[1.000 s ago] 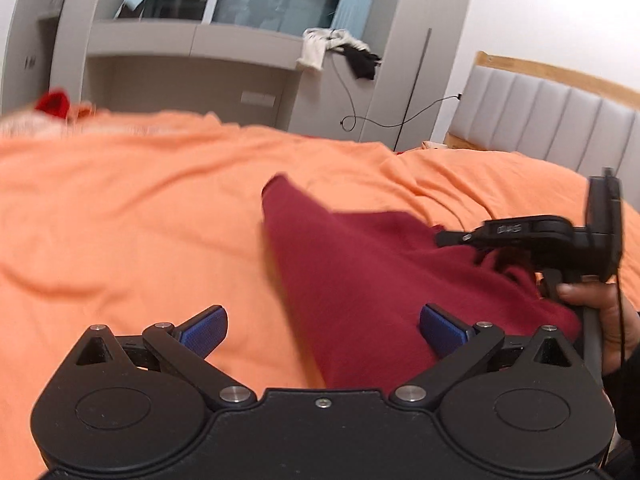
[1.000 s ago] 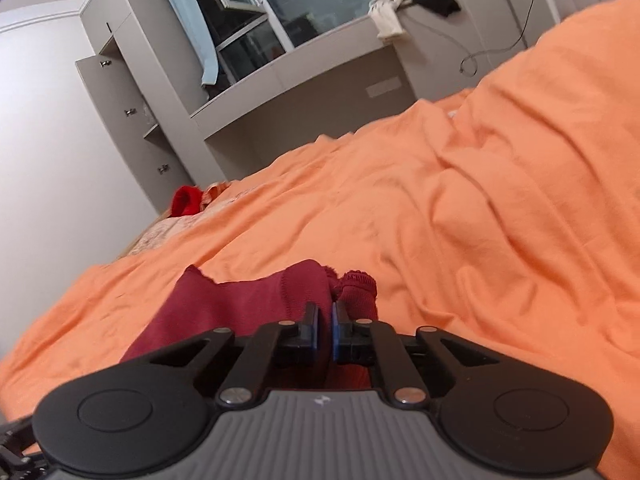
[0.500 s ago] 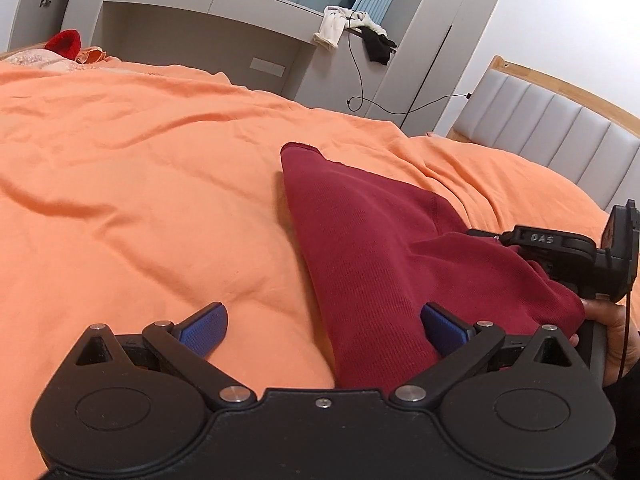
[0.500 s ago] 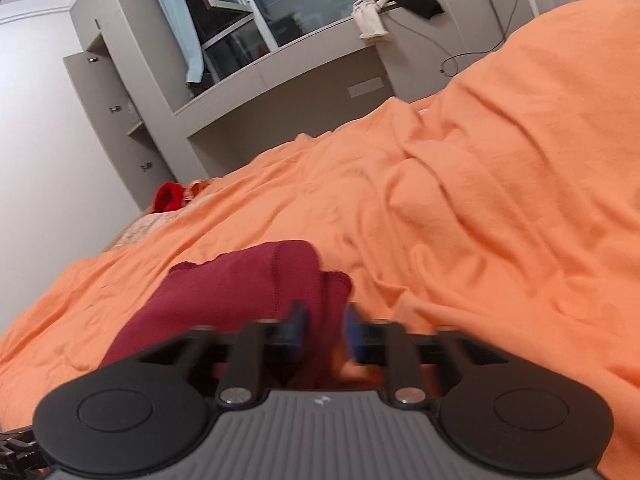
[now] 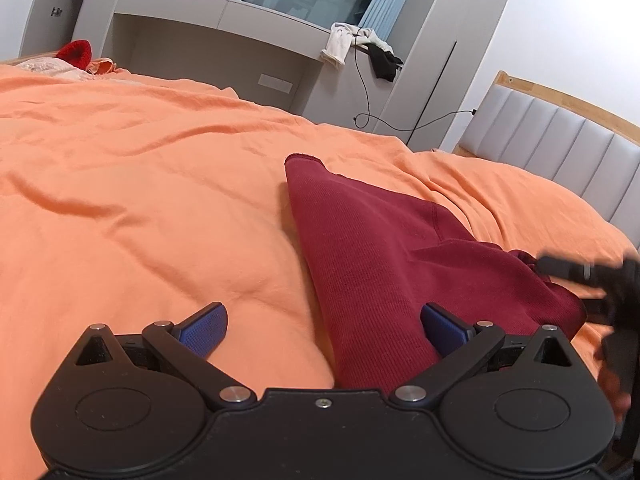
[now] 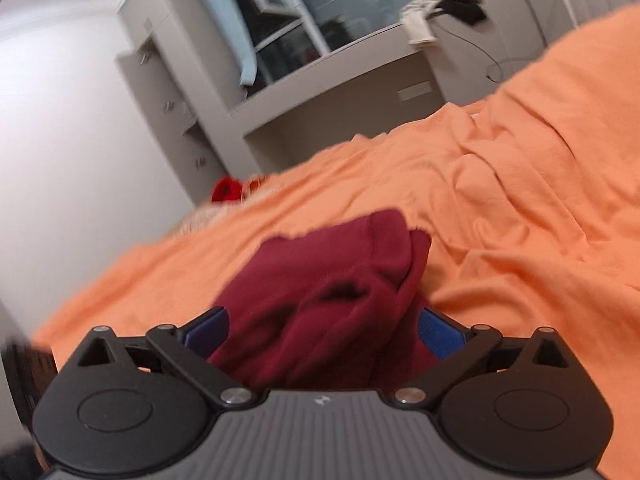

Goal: Fold small clothes

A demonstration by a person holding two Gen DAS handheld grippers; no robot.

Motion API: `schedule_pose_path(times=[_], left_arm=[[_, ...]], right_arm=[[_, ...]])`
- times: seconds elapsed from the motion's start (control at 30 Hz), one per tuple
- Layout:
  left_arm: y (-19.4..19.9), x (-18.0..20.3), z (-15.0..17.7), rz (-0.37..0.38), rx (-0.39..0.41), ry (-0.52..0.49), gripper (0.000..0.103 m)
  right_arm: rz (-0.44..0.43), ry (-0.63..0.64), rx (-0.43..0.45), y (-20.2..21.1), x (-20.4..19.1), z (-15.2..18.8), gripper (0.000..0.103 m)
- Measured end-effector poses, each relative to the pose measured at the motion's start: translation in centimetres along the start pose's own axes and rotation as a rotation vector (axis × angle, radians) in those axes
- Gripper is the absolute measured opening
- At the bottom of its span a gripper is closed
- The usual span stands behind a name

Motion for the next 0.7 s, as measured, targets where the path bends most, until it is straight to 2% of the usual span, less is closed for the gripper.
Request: schedule_pose_path(times=[0.07, 0.1, 0.4, 0.7], left_arm=[[0.1, 0.1, 0.1, -0.003, 0.004, -0.002, 0.103], [0.1, 0.2, 0.2, -0.001, 0.005, -0.005, 0.103], [0.2, 0.6, 0.5, 0.011, 0.016, -0.031, 0.103], [0.3, 0.6, 0.7, -0.001, 0.026, -0.034, 0.103]], right_arm=[[0.08, 0.04, -0.052, -0.1, 0.1, 1.2, 0.103], [0.086, 0.045, -0.061, 0.0, 0.2, 1.6, 0.103], [-0.053, -0.1, -0.074, 1.2, 4.4, 3.0, 0.103], [-0.061, -0.157, -0.088, 0.9, 4.5, 2.4, 0.103]])
Point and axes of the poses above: each gripper's, at about its wrist camera, not at the fingertips, and y roughly against the way its jaws point, x to its right, z to its underside, the point moved 1 cm from there along -y, roughly the way its jaws point, and after that the axes turned 15 degrees about -z, right-handed, at the moved point
